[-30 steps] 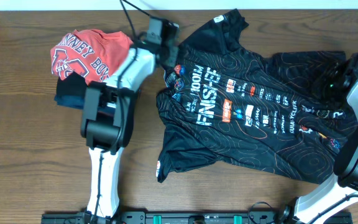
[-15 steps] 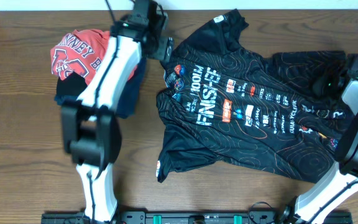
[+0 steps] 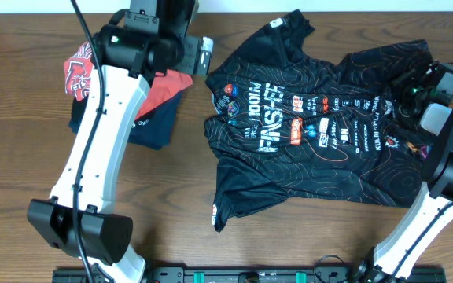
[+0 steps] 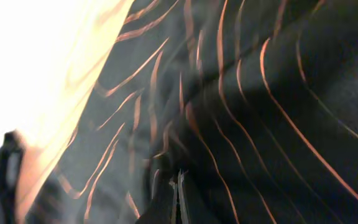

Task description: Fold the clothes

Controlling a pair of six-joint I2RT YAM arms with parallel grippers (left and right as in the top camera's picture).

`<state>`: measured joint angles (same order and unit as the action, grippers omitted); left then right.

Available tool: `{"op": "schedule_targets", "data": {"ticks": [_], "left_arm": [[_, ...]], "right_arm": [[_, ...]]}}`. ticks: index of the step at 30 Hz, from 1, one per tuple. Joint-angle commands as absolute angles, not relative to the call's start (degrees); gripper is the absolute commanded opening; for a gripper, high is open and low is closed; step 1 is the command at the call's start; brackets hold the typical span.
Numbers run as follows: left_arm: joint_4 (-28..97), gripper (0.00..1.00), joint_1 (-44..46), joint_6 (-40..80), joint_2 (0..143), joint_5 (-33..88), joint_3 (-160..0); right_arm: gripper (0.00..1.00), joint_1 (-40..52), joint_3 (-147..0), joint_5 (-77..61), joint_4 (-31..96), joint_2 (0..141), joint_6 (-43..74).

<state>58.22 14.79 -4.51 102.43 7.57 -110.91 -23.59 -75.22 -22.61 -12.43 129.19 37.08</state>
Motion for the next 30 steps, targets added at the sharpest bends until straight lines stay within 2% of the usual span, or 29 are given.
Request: {"op": "schedule_targets", "data": {"ticks": [1, 5, 10, 15, 18, 24, 30], "left_arm": [[60.3, 0.98, 14.9, -4.7, 102.7, 10.9, -110.4], [62.8, 0.98, 14.9, -4.7, 102.8, 14.4, -108.0], [69.4, 1.0, 15.6, -4.7, 102.8, 21.5, -103.7], [73.1, 1.0, 17.8, -4.6, 102.8, 22.1, -95.8], [72.8, 1.0, 18.7, -4.2, 102.8, 22.1, -89.4], [65.5, 0.99, 18.7, -1.0, 102.8, 23.6, -74.1], [51.9, 0.99, 21.3, -3.0, 102.8, 25.8, -61.0]], "right_arm": [[0.08, -24.4, -75.3, -31.4, -11.2, 127.4, 35.5], [0.17, -26.5, -75.3, -35.3, -7.1, 118.5, 32.9], [0.23, -28.8, -75.3, -36.2, 7.2, 104.6, 28.8], [0.31, -29.6, -75.3, -27.0, 26.4, 92.8, 24.7], [0.32, -29.6, -75.3, -22.4, 36.5, 89.0, 24.5], [0.34, -29.6, -75.2, -19.9, 50.3, 88.4, 21.7], [0.38, -29.6, -75.2, -16.6, 54.8, 88.5, 17.9]]}}
